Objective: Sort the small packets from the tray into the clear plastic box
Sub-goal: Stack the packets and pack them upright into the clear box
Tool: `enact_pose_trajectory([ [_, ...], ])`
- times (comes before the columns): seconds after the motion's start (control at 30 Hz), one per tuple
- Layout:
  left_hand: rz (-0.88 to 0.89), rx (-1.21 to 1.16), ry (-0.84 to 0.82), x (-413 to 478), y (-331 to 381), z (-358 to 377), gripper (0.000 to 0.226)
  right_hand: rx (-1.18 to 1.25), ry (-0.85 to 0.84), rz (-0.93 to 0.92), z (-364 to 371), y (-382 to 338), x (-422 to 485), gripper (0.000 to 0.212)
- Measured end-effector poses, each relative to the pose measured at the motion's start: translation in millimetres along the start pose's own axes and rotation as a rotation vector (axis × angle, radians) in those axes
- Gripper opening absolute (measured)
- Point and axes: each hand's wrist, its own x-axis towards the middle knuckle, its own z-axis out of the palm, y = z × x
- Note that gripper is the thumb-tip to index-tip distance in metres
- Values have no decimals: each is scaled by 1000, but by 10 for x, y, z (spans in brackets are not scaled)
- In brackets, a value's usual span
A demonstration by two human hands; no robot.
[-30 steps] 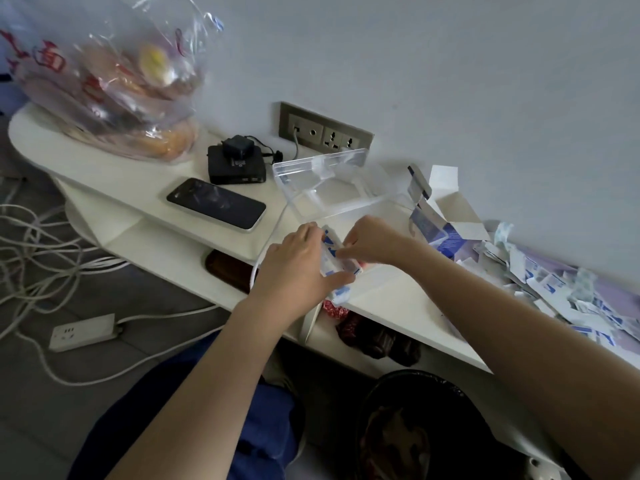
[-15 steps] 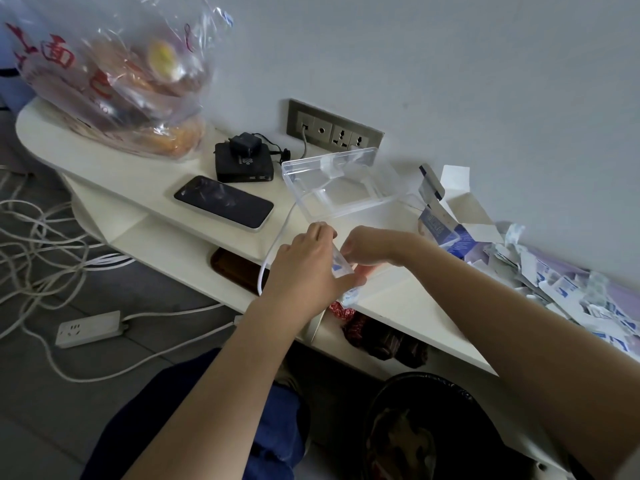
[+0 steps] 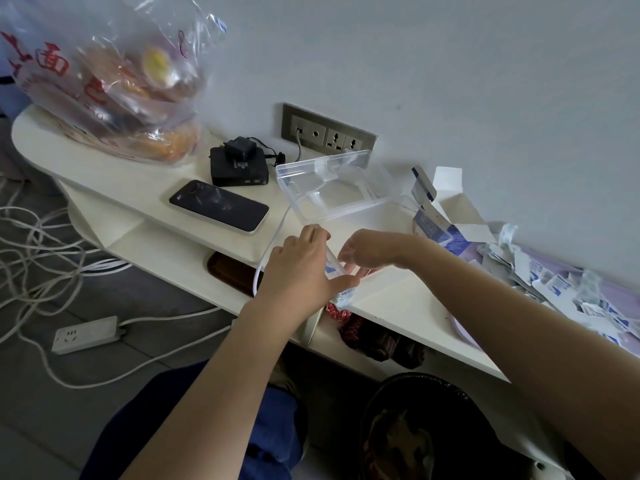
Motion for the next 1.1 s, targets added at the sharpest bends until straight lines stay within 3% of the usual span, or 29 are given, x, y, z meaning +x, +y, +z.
enact_pose_trajectory([
  [0.17,-15,93,-27,-10,25,20,69,-147,166,-112,-13,119,-277,40],
  [0.4,27,291,84,-103,251,90,38,-297,509,-327,117,665,-717,32],
  [0.63,56,382,119,-92,663,197,21,-348,631,-290,287,1328,-1061,30],
  [0.83,256,372,234,-7,1103,476,27,-302,653,-64,426,2013,-1260,32],
  [0.93,366,339,178,33,1344,674,24,-233,701,116,464,2365,-1373,38],
  [1.1,516,279,9,80,1661,1025,15,-101,612,489,401,2706,-1578,70],
])
